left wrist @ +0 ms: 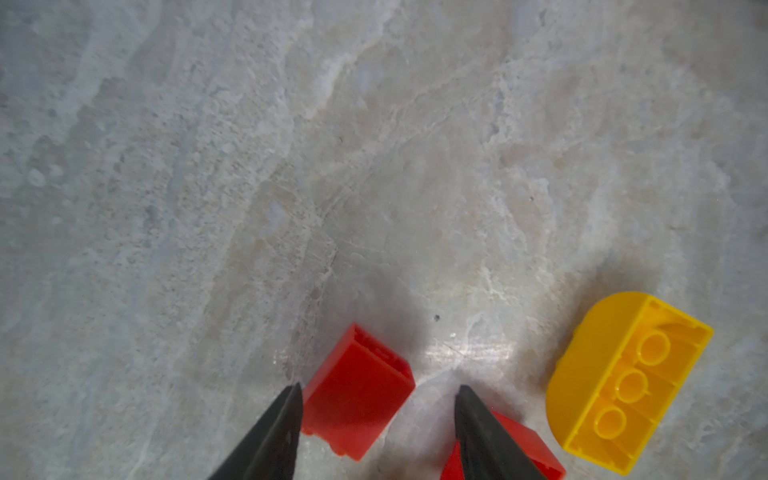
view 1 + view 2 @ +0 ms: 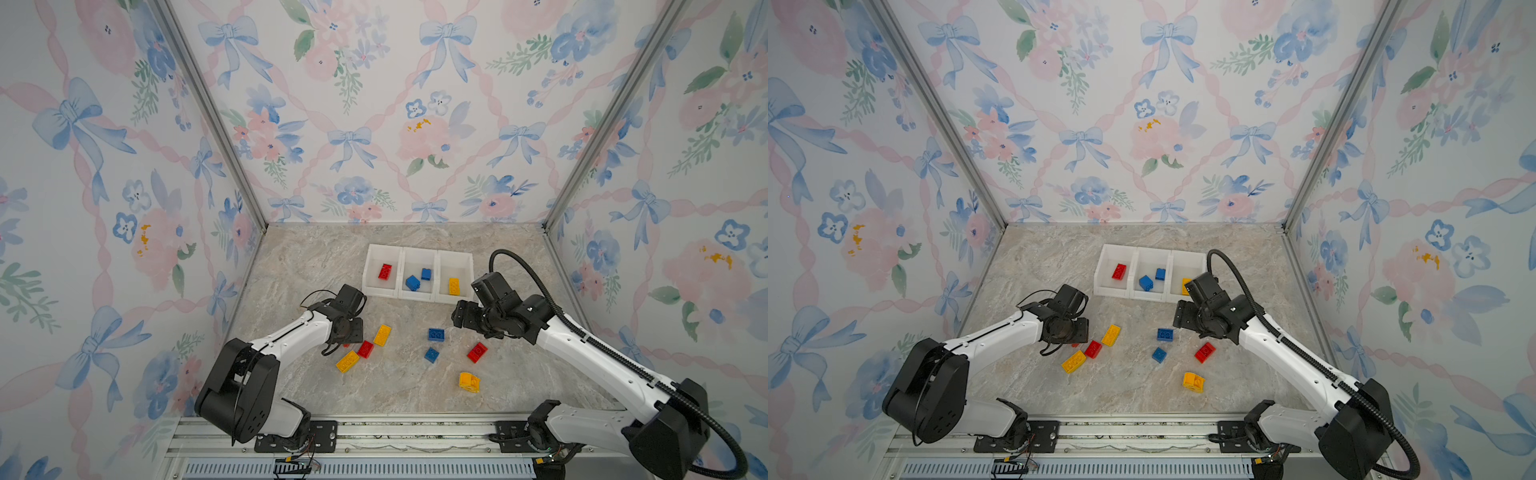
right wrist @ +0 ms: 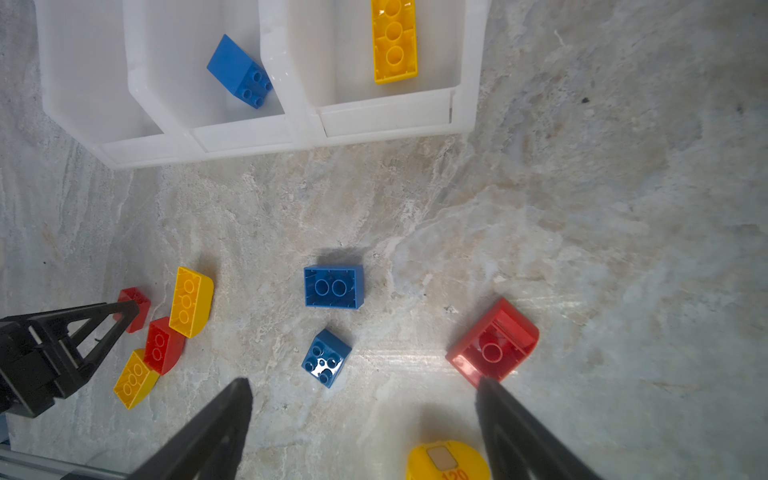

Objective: Sort the legos into containers by color
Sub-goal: 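Move the left gripper down to the small red brick while the right gripper withdraws, then close the left gripper on the small red brick and lift it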

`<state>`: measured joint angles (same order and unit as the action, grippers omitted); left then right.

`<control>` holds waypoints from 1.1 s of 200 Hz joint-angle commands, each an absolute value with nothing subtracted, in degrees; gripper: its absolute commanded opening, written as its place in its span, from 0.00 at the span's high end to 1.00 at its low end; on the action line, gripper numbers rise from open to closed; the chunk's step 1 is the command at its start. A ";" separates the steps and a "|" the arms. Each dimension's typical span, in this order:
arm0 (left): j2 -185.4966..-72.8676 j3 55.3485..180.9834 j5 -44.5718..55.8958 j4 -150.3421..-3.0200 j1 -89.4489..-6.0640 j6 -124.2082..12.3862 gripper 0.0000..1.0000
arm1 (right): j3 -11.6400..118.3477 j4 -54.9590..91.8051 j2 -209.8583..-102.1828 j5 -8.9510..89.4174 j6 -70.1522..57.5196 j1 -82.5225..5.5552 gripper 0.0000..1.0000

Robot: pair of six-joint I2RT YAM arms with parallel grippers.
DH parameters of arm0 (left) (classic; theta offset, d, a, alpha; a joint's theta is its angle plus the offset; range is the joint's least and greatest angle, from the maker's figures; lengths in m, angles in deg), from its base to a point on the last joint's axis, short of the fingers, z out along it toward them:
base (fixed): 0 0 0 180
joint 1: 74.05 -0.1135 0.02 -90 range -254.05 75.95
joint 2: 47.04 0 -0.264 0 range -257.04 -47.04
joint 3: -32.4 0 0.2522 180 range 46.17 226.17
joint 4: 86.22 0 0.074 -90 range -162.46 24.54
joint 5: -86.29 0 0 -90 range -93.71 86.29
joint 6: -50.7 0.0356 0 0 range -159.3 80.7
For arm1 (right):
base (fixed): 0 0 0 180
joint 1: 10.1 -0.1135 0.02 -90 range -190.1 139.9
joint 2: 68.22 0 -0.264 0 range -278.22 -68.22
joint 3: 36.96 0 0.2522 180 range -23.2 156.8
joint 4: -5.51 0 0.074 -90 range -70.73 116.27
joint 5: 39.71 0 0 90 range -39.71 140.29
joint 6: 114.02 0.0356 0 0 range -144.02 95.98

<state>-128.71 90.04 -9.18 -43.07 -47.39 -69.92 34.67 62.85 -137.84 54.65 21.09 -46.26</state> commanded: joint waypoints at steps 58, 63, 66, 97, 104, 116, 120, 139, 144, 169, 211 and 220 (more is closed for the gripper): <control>-130.08 88.07 -7.66 -42.13 -46.70 -70.50 0.45 | 34.02 65.15 -135.64 56.87 22.74 -46.93 0.12; -129.99 87.84 -7.59 -42.15 -46.62 -70.57 0.46 | 34.01 65.15 -135.57 56.88 22.74 -46.97 0.12; -129.96 87.76 -7.65 -42.14 -46.62 -70.67 0.47 | 33.94 65.15 -135.57 56.88 22.81 -46.93 0.12; -129.71 87.17 -7.86 -42.08 -46.45 -71.12 0.54 | 33.53 64.80 -135.54 56.88 23.04 -46.93 0.12; -129.51 87.27 -7.93 -42.05 -46.44 -71.21 0.55 | 33.58 64.71 -135.64 56.88 23.01 -46.92 0.12; -129.22 87.55 -7.92 -41.97 -46.43 -71.27 0.56 | 33.53 64.62 -135.84 56.88 22.92 -46.93 0.12; -129.17 87.63 -7.93 -41.92 -46.40 -71.22 0.56 | 33.53 64.55 -135.85 56.88 22.84 -46.93 0.12; -129.54 87.82 -7.31 -41.54 -46.25 -71.13 0.55 | 33.75 64.41 -136.12 56.79 22.83 -46.84 0.12; -129.50 87.72 -7.16 -41.43 -46.19 -71.13 0.54 | 33.80 64.36 -136.16 56.80 22.77 -46.84 0.12; -128.97 87.62 -7.04 -40.69 -45.56 -71.69 0.52 | 33.93 64.45 -136.12 56.88 22.83 -46.79 0.12; -127.75 88.06 -7.93 -39.50 -45.38 -71.96 0.52 | 33.58 64.32 -136.01 57.15 23.09 -46.75 0.11; -127.57 88.38 -8.41 -39.48 -45.35 -72.04 0.52 | 33.49 64.19 -136.03 57.15 23.21 -46.77 0.11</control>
